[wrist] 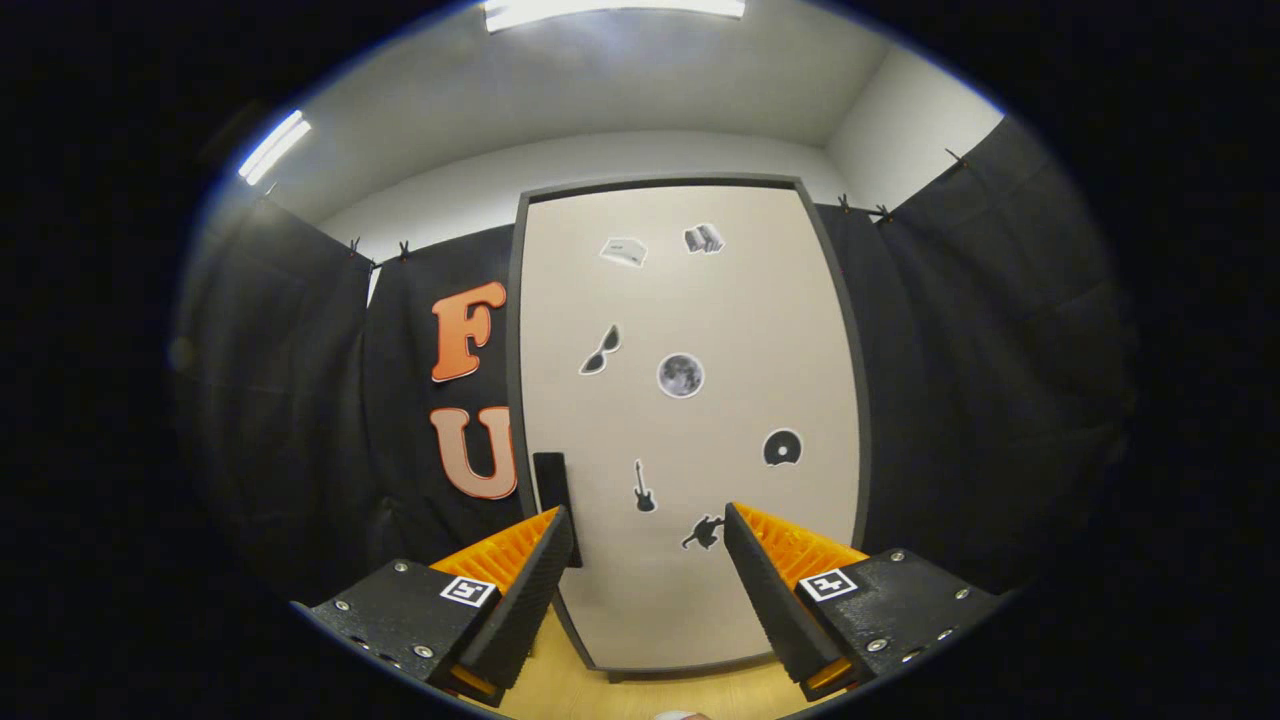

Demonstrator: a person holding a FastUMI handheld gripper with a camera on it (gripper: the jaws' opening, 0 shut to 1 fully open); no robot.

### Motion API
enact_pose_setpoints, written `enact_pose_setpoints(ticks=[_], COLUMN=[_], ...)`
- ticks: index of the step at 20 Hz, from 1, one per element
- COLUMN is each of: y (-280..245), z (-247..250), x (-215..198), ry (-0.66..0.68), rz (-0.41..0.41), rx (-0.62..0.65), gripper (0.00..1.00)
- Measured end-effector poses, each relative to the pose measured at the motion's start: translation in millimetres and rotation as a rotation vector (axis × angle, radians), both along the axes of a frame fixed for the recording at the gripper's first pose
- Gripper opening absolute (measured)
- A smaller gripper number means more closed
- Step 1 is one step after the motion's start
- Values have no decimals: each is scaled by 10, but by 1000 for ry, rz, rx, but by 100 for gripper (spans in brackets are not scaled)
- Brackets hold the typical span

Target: Open the shoe cabinet door, grab the shoes and put them into the shoe cabinet, then close the shoe cabinet door.

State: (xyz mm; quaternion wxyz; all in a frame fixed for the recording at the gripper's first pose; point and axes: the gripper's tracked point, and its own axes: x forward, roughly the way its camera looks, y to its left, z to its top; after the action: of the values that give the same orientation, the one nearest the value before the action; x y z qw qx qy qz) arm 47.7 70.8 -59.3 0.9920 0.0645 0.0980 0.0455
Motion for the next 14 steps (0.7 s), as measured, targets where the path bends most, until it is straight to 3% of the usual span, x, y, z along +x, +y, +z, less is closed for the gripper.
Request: enact_pose_setpoints(ticks=[8,14], y=[641,745], z=[-253,-593], x=[550,937], ry=[68,118], rz=[56,-1], rx=[-7,-129], gripper=[89,69])
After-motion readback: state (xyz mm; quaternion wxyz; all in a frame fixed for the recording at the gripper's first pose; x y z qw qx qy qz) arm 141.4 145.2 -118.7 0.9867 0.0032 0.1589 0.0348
